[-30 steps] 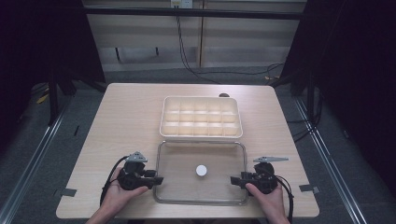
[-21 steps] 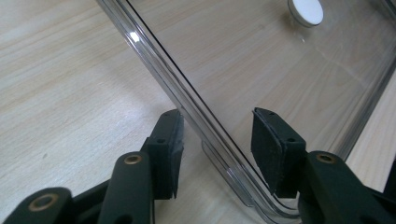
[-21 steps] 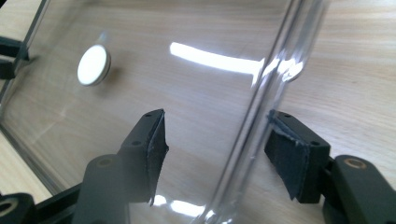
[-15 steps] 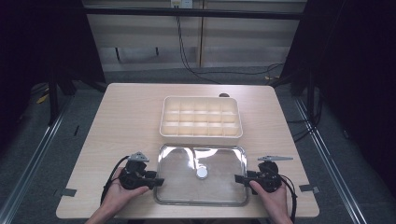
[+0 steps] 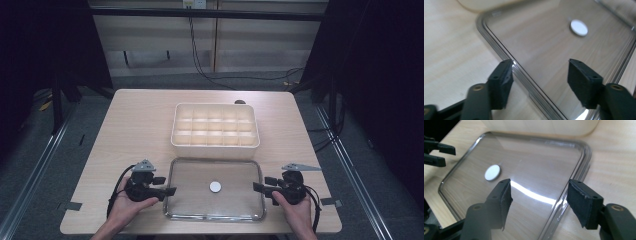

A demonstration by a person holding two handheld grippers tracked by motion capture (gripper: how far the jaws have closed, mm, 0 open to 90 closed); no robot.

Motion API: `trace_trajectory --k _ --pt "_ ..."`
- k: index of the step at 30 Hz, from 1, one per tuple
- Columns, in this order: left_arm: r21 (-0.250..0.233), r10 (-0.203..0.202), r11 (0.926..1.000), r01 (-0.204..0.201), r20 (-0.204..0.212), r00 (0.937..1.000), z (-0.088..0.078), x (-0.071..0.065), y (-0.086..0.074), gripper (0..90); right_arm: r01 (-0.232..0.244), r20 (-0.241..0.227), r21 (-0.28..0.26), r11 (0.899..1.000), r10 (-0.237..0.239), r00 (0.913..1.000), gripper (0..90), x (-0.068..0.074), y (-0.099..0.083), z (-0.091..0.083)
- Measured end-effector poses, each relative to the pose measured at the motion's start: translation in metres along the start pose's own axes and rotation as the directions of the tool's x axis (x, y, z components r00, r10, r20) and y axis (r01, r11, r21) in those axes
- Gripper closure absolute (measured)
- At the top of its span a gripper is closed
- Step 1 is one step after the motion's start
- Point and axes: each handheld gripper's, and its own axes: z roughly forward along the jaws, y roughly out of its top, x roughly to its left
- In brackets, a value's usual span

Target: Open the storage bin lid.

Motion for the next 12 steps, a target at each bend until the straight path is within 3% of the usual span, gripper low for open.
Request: trace_trajectory --k 2,3,4,5,6,7,10,12 --pt "-0.028 0.005 0.9996 -0.005 -0.009 1.0000 -0.007 0.003 0.006 33.5 0.018 -0.003 -0.024 1.000 -0.019 0.9998 33.1 -0.001 0.005 -0.009" --pt "-0.038 0.008 0.9992 -0.009 -0.016 0.9998 -0.011 0.005 0.009 32.6 0.036 0.002 -0.075 0.997 -0.036 0.9993 31.5 -0.002 0.011 -0.020" --pt "-0.060 0.018 0.9980 -0.020 -0.034 0.9992 -0.016 0.007 0.012 32.6 0.036 0.002 -0.075 0.997 -0.036 0.9993 31.5 -0.002 0.011 -0.020" --pt "-0.085 0.019 0.9961 -0.023 -0.050 0.9986 -0.021 0.008 0.015 32.5 0.053 0.014 -0.117 0.992 -0.052 0.9986 29.2 -0.005 0.015 -0.031" --pt "-0.110 0.005 0.9938 -0.012 -0.065 0.9978 -0.023 0.010 0.016 32.5 0.053 0.014 -0.117 0.992 -0.052 0.9986 29.2 -0.005 0.015 -0.031" --pt "-0.132 -0.017 0.9912 0.005 -0.087 0.9961 -0.027 0.013 0.017 31.3 0.042 0.020 -0.165 0.985 -0.040 0.9990 28.0 -0.009 0.016 -0.039" --pt "-0.144 -0.039 0.9894 0.024 -0.102 0.9940 -0.029 0.020 0.009 31.8 0.025 0.025 -0.203 0.979 -0.021 0.9995 26.4 -0.016 0.012 -0.043" --pt "-0.107 -0.017 0.9942 0.005 -0.113 0.9934 -0.027 0.023 0.003 30.9 0.018 0.045 -0.206 0.978 -0.009 0.9989 25.9 -0.024 0.007 -0.045"
